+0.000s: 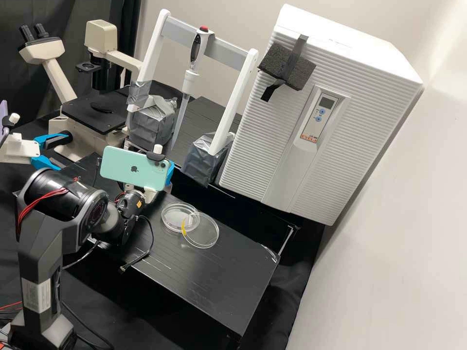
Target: Open the bottle
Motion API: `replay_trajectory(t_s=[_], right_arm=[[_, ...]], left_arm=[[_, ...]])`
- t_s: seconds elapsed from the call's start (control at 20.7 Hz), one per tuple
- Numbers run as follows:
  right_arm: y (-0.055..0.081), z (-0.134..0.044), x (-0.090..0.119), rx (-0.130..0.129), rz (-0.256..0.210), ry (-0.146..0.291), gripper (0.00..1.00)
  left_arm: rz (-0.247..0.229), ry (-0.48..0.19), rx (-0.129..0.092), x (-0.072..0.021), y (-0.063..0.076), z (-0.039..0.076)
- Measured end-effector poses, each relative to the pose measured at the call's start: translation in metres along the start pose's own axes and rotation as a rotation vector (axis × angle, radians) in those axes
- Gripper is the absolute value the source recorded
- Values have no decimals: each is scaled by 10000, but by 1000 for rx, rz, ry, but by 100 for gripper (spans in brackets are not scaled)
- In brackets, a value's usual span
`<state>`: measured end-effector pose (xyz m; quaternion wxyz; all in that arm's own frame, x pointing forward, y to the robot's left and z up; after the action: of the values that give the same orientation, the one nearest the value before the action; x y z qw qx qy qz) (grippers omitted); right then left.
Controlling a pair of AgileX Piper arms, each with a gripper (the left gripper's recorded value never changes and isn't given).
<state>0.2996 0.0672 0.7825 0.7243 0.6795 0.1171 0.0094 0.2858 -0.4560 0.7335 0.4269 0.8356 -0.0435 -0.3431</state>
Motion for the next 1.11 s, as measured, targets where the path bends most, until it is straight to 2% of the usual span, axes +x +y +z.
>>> replay_trajectory(t_s=[0.19, 0.77, 0.82, 0.97, 1.11], right_arm=[[-2, -60, -8, 1, 2, 17, 0], [19, -74, -14, 2, 10, 19, 0], [33, -87, -22, 2, 10, 18, 0], [146, -178, -71, -6, 46, 50, 0], [214, -248, -171, -9, 62, 79, 0]], left_arm=[[0, 0, 0, 0, 0, 0], [0, 0, 0, 0, 0, 0], [0, 0, 0, 0, 0, 0], [0, 0, 0, 0, 0, 0], [0, 0, 0, 0, 0, 0]])
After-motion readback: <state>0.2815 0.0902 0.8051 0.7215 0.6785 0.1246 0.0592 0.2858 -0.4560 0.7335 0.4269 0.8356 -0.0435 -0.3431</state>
